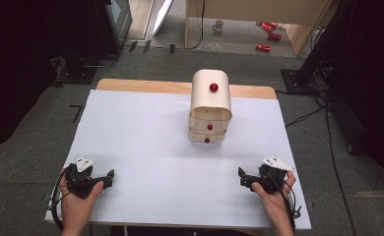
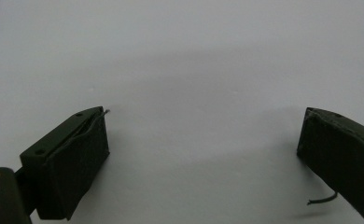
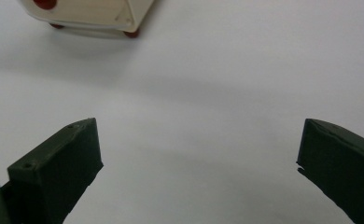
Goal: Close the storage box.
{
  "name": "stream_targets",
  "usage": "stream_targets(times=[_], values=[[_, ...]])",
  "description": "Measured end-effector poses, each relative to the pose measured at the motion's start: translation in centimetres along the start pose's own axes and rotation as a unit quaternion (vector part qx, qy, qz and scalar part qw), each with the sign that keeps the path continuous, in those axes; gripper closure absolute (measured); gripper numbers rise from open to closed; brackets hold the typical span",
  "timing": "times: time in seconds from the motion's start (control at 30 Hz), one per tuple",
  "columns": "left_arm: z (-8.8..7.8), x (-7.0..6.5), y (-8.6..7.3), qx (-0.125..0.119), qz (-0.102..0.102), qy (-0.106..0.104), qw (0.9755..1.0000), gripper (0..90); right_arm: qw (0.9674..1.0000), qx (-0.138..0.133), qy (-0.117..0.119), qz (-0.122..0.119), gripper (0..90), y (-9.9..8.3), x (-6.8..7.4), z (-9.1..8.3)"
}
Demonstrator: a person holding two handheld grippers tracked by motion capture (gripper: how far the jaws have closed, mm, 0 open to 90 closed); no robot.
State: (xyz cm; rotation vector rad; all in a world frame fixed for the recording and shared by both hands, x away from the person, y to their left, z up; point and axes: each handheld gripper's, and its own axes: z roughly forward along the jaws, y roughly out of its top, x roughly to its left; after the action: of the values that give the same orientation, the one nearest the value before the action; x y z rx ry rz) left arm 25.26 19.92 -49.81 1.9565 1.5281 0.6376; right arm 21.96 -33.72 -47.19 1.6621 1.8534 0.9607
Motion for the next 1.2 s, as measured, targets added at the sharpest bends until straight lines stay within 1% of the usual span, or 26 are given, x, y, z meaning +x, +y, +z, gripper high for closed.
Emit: stream_targets(times=[0.03, 0.1, 0.27, 0.3, 0.37, 0.6, 0.67, 0.8, 0.87, 0.93, 0.97, 1.0, 1.03, 1.1, 1.2], values=[[0.0, 0.0, 0.0, 0.0, 0.0, 0.0, 1.0, 1.9, 1.0, 0.002, -0.005, 0.003, 0.0, -0.4, -0.5, -0.2], [0.0, 0.0, 0.0, 0.0, 0.0, 0.0, 1.0, 1.9, 1.0, 0.003, -0.006, 0.005, 0.0, -0.5, -0.7, -0.3], [0.0, 0.0, 0.0, 0.001, 0.001, 0.0, 1.0, 1.9, 0.9996, 0.01, -0.017, 0.022, 0.0, -1.6, -2.3, -0.9], [0.0, 0.0, 0.0, 0.001, 0.001, 0.0, 1.0, 1.9, 0.9994, 0.014, -0.023, 0.023, 0.0, -1.9, -2.8, -1.1], [0.0, 0.0, 0.0, 0.0, 0.0, 0.0, 1.0, 1.9, 0.9993, 0.015, -0.024, 0.023, 0.0, -2.1, -3.0, -1.2], [0.0, 0.0, 0.0, 0.0, 0.0, 0.0, 1.0, 1.9, 0.9985, 0.029, -0.036, 0.028, 0.0, -3.3, -4.7, -2.0], [0.0, 0.0, 0.0, 0.0, 0.0, 0.0, 1.0, 1.9, 0.9986, 0.03, -0.035, 0.027, 0.0, -3.4, -5.2, -2.3], [0.0, 0.0, 0.0, 0.001, 0.001, 0.0, 1.0, 1.9, 0.9981, 0.037, -0.044, 0.022, 0.0, -3.8, -5.9, -2.7], [0.0, 0.0, 0.0, 0.001, 0.001, 0.0, 1.0, 1.9, 0.9978, 0.039, -0.048, 0.022, 0.0, -4.1, -6.2, -2.8], [0.0, 0.0, 0.0, 0.001, 0.002, 0.0, 1.0, 1.9, 0.9975, 0.042, -0.049, 0.027, 0.0, -4.3, -6.3, -2.7], [0.0, 0.0, 0.0, 0.001, 0.002, 0.0, 1.0, 1.9, 0.9977, 0.044, -0.047, 0.025, 0.0, -4.5, -6.3, -2.6], [0.0, 0.0, 0.0, 0.001, 0.002, 0.0, 1.0, 1.9, 0.9974, 0.047, -0.049, 0.023, 0.0, -4.7, -6.3, -2.4], [0.0, 0.0, 0.0, 0.001, 0.002, 0.0, 1.0, 1.9, 0.9975, 0.043, -0.055, 0.012, 0.0, -4.9, -6.2, -2.4], [0.0, 0.0, 0.0, 0.001, 0.002, 0.0, 1.0, 1.9, 0.997, 0.044, -0.064, -0.006, 0.0, -5.1, -5.9, -2.2], [0.0, 0.0, 0.0, 0.001, 0.002, 0.0, 1.0, 1.9, 0.9975, 0.028, -0.064, -0.007, 0.0, -5.4, -5.9, -2.2]])
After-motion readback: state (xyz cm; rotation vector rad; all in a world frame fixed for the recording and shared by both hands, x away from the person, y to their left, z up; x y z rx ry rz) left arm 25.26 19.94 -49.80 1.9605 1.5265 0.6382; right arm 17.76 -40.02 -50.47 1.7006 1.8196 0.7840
